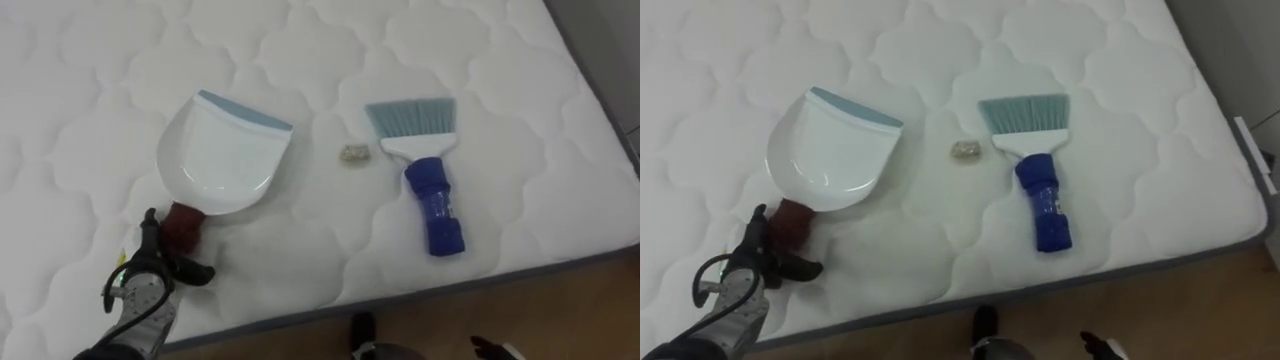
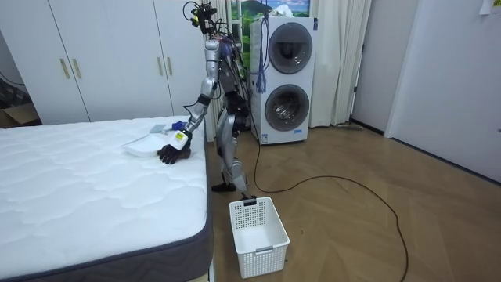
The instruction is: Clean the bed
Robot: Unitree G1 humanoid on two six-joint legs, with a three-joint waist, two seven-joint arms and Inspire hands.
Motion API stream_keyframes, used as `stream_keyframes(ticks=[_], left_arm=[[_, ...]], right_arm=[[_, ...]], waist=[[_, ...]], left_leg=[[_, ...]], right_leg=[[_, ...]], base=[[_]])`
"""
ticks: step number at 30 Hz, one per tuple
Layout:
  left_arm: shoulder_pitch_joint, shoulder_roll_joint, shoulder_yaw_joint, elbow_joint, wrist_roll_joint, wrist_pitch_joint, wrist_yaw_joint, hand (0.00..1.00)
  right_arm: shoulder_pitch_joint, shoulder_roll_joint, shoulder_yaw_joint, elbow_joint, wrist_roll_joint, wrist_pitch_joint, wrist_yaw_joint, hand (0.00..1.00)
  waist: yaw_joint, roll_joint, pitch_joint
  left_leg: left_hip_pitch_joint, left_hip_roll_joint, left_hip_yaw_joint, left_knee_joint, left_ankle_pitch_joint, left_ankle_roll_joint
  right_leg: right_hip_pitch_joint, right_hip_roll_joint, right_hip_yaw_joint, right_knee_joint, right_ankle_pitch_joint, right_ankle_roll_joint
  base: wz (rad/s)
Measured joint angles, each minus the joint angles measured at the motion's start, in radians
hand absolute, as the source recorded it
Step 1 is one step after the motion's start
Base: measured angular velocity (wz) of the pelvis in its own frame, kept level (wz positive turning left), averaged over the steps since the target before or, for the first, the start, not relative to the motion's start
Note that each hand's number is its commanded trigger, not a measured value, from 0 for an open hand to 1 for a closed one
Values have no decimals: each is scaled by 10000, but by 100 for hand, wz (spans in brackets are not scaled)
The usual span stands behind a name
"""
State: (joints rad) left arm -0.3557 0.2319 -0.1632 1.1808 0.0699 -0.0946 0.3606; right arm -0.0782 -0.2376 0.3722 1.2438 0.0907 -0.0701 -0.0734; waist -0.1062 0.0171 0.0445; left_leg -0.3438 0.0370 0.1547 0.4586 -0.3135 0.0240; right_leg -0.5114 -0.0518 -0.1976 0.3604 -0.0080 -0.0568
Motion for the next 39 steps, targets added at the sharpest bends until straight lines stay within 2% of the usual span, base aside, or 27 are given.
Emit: stream_keyframes(ticks=[1,7,9,11,14,20,27,35,39], left_arm=[[-9,0,0,0,0,17,-7,100],[-91,87,40,0,7,159,82,100],[-259,346,35,97,6,219,219,100],[-379,484,30,220,5,231,209,100],[-401,466,19,290,5,253,215,100],[-406,450,2,313,3,499,196,100],[-410,148,7,377,-2,492,-84,100],[-416,164,21,472,2,504,-76,100],[-421,224,-52,472,107,488,-76,100]], right_arm=[[3,0,0,-1,0,22,0,0],[10,-1,0,-1,-95,77,-3,0],[7,0,0,-10,-180,171,-30,0],[6,-2,0,-5,-208,258,-68,0],[3,0,0,-2,-218,292,-137,0],[16,25,1,-15,-209,424,-217,0],[-2,66,-3,-52,-194,394,-379,0],[49,65,-16,-369,-122,398,-386,0],[-2,65,-29,-426,311,257,-408,0]], waist=[[0,-1,-1],[-42,-32,-3],[-53,-39,-1],[-78,-57,11],[-244,-80,1],[-296,-137,-4],[-275,-144,-1],[-271,-141,-2],[-259,-132,-8]], left_leg=[[0,0,0,-3,0,0],[-5,0,3,-5,0,1],[7,-20,3,-4,1,3],[44,-72,2,-6,8,17],[69,-154,36,-5,-1,79],[57,-163,124,-12,-18,123],[44,-162,124,-19,-23,131],[69,-135,164,-70,-28,136],[85,-122,187,-95,-28,135]], right_leg=[[-3,0,1,0,-3,2],[-8,-7,0,7,-25,11],[-8,-35,0,48,-44,21],[-10,-105,-5,160,-101,44],[-57,-235,1,370,-225,115],[-119,-251,36,390,-230,149],[-127,-255,39,385,-258,172],[-132,-227,42,366,-257,160],[-123,-209,42,338,-255,160]], base=[[0],[0],[0],[7],[7],[-2],[0],[0],[0]])
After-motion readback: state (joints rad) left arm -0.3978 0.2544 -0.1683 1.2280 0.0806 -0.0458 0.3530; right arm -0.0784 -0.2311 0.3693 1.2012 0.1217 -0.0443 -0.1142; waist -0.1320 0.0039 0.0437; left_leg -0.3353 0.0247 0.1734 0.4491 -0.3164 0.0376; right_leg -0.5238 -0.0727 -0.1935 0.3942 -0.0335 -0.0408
